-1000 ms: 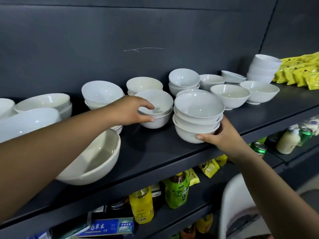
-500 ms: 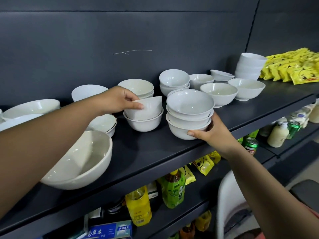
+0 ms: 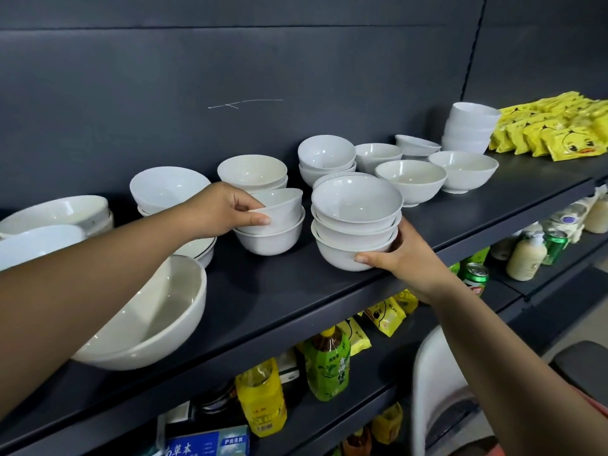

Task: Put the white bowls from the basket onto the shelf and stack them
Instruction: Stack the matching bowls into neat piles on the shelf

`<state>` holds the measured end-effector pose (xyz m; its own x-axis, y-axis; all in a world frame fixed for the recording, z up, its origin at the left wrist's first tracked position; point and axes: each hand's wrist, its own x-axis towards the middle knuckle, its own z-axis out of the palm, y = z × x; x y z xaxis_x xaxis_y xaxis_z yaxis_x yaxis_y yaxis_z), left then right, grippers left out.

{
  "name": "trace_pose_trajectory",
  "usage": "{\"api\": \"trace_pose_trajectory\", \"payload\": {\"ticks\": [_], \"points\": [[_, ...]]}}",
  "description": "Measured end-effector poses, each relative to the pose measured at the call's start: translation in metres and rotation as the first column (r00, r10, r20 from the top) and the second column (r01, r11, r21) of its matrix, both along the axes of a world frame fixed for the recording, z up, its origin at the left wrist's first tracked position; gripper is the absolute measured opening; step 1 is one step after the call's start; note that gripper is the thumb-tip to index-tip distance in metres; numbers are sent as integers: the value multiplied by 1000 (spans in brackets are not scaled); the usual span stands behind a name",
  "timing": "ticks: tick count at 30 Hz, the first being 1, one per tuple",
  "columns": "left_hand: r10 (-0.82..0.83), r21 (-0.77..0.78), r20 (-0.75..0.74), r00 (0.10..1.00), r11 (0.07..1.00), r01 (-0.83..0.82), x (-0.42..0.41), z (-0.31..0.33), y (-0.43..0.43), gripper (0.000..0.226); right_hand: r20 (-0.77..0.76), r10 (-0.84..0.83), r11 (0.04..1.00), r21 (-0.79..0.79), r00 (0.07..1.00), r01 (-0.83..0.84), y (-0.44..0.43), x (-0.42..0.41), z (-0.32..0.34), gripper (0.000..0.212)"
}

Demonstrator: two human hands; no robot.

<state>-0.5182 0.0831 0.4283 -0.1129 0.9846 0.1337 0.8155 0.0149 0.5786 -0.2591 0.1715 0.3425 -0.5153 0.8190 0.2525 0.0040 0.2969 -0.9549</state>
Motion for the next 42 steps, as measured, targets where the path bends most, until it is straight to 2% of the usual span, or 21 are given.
{"api": "trace_pose_trajectory", "payload": {"ticks": [6, 9, 10, 12, 14, 16, 17, 20, 23, 25, 26, 30, 33, 39, 42], "points": [[-19, -8, -78, 997, 1000, 19, -1, -3, 1, 44, -1, 55, 998, -27, 998, -55, 3, 3, 1, 95], [-24, -45, -127, 992, 999, 18, 3, 0, -4, 34, -13, 95, 995, -32, 995, -95, 4, 4, 4, 85], [-16, -68, -192, 981, 998, 3, 5, 3, -6, 28, -10, 114, 993, -31, 993, -115, 4, 5, 6, 83], [13, -88, -393, 920, 995, -52, 13, 10, -12, 48, -7, 142, 989, -35, 990, -143, 6, 5, 7, 83], [69, 64, -457, 887, 997, -45, 32, 15, -29, 66, -1, 149, 988, -34, 989, -149, 9, 7, 6, 82], [137, 246, -380, 915, 968, -43, 58, 12, -56, 74, 13, 166, 986, -22, 986, -165, 11, 9, 6, 77], [146, 284, -300, 943, 957, -58, 70, 7, -68, 82, 19, 178, 984, -13, 984, -177, 12, 10, 6, 75], [93, 228, 33, 995, 969, -98, 97, -22, -78, 87, 23, 205, 979, 0, 979, -205, 14, 13, 5, 72], [116, 79, 294, 949, 986, -145, 102, -56, -54, 93, 19, 238, 971, -21, 971, -238, 14, 15, 4, 80], [93, 0, 428, 899, 995, -103, 102, -69, -40, 107, 17, 264, 964, -32, 964, -263, 14, 16, 2, 80], [60, 4, 463, 885, 998, -70, 101, -72, -35, 107, 20, 277, 961, -35, 961, -276, 12, 16, 2, 79], [-16, 150, 496, 868, 986, -68, 102, -74, -29, 78, 17, 327, 945, -33, 945, -327, 3, 15, 4, 81], [11, 198, 466, 885, 973, -116, 99, -62, -36, 72, 27, 335, 942, 19, 942, -335, -3, 14, 18, 73], [-21, 233, 387, 922, 970, -75, 77, 19, -40, 49, 26, 385, 912, 145, 923, -385, 5, -19, 87, 65], [32, 223, 348, 937, 968, -116, 54, 47, -36, 37, 115, 389, 896, 181, 914, -405, 14, -48, 116, 71]]}}
